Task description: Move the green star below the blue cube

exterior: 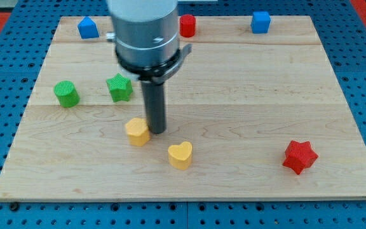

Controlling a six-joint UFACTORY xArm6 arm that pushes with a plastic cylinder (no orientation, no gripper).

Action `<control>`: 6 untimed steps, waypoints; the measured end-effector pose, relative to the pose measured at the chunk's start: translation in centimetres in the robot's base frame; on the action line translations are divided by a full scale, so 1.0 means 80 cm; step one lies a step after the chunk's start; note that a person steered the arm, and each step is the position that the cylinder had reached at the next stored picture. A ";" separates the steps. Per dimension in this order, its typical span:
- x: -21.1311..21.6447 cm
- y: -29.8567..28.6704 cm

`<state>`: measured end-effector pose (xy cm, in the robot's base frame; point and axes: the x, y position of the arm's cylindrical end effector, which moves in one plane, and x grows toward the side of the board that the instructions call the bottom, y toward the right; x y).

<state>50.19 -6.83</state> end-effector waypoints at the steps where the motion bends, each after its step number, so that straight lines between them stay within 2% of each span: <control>1: 0.000 -0.108; 2: 0.006 -0.166; 3: -0.043 -0.151; 4: -0.079 -0.084; 6: -0.103 -0.125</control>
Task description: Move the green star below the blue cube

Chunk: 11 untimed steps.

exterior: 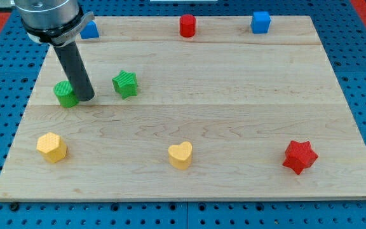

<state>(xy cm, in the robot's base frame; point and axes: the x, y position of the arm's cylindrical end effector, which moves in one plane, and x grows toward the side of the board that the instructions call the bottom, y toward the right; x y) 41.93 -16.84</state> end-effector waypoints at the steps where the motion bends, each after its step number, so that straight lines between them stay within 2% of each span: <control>1: -0.038 0.045; 2: -0.013 0.146; 3: -0.019 0.159; 4: -0.031 0.098; 5: -0.051 0.198; 6: -0.038 0.330; 7: -0.027 0.378; 8: -0.012 0.294; 9: 0.050 0.382; 10: 0.035 0.405; 11: -0.012 0.450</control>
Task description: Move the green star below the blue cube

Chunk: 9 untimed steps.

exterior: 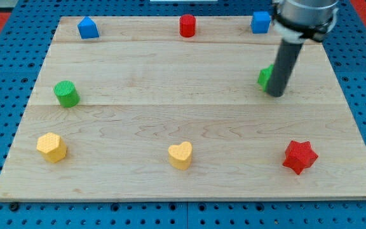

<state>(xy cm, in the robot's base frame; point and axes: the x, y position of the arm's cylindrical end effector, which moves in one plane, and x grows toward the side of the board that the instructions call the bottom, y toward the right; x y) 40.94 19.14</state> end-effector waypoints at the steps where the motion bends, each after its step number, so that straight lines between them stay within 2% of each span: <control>1: 0.055 0.003; 2: -0.020 0.044; 3: -0.117 0.027; 4: -0.093 -0.039; 5: -0.030 -0.025; 6: -0.058 -0.005; 7: -0.048 0.104; 8: 0.042 0.042; 9: 0.042 -0.015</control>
